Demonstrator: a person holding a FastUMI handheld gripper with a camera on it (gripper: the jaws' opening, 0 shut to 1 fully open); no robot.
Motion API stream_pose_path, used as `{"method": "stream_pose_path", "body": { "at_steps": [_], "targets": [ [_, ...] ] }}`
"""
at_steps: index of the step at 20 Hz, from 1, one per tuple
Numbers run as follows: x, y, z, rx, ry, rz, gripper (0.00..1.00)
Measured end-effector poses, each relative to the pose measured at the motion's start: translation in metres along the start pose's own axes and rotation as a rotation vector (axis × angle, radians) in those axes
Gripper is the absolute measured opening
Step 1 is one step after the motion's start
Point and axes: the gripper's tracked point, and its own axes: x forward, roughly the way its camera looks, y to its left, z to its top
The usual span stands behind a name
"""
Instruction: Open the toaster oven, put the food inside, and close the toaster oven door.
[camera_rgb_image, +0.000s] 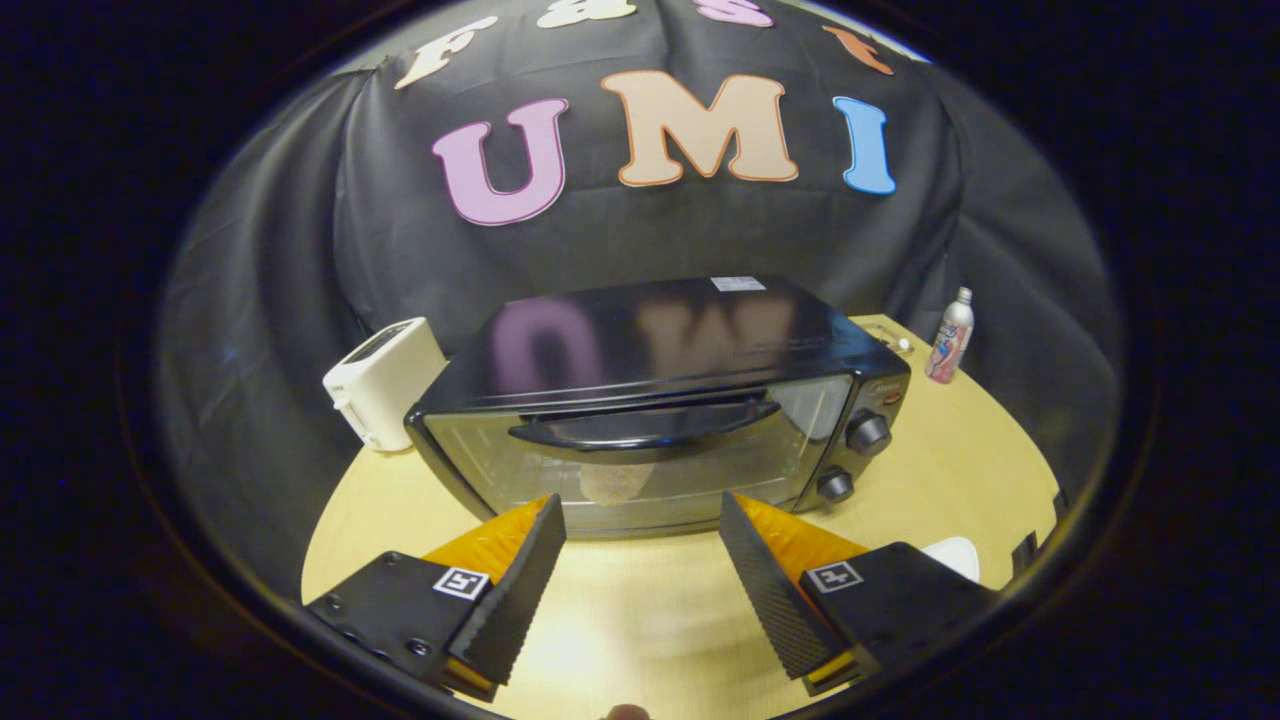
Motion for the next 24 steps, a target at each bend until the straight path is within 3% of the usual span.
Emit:
{"method": "stream_pose_path", "body": {
  "at_steps": [11, 24],
  "targets": [
    [-0.024, -0.016, 0.037, -0.011, -0.072, -0.044, 0.99],
    [-0.090, -0.031, 0.196, -0.063, -0.385, -0.047, 0.99]
  ]
}}
